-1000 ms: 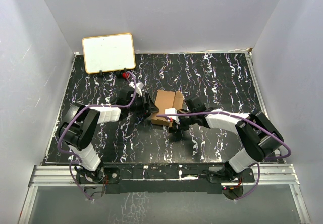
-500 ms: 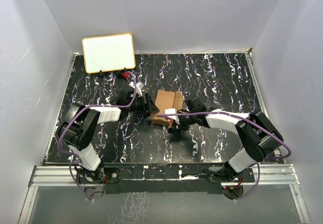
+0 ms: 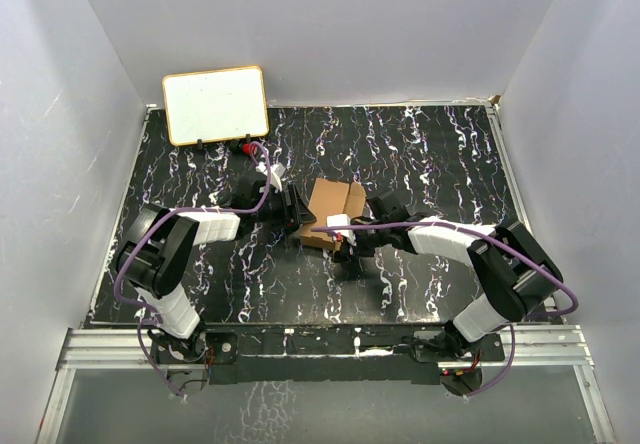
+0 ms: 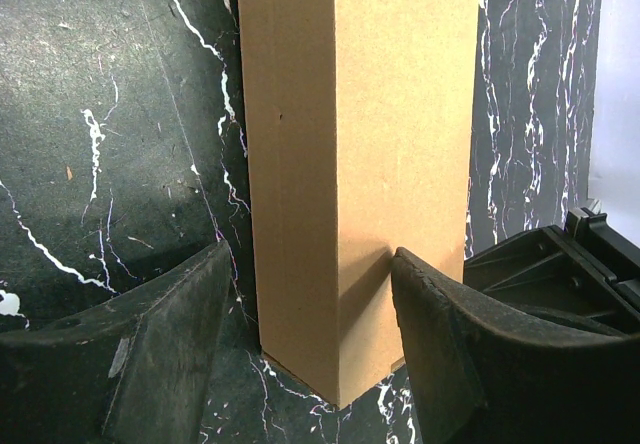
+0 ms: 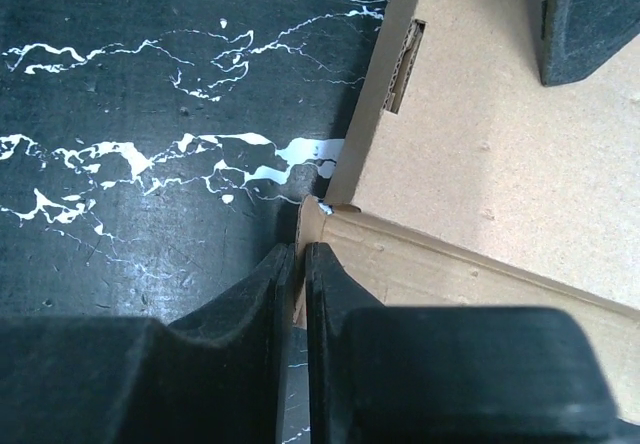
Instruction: Fold the paper box
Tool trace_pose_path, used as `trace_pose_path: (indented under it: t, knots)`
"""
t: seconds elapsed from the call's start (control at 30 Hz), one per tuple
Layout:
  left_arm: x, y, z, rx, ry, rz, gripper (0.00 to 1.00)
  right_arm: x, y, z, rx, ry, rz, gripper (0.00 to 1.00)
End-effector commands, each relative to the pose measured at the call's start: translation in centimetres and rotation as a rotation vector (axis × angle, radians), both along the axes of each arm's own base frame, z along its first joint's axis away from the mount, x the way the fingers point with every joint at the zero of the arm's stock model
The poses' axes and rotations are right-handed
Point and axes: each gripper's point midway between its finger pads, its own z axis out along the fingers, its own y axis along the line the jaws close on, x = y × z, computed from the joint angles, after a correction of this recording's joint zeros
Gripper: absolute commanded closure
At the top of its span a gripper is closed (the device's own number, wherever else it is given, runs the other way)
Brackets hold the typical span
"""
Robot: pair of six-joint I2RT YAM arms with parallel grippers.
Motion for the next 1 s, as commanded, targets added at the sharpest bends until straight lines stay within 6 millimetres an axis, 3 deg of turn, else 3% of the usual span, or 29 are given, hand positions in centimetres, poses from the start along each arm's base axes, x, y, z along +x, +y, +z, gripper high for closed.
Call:
trace_pose_path:
  t: [0.0,0.97]
  knots:
    - [0.0,-0.1,0.2,0.008,-0.002,-0.008,0.38,1.3,1.0,2.6,0.061,-0.066,0.007,0.88]
    - [0.0,0.1,-0.2,0.013,0.022,0.022,0.38,2.3,-0.4,2.0,0.040,0.129,-0.174,0.92]
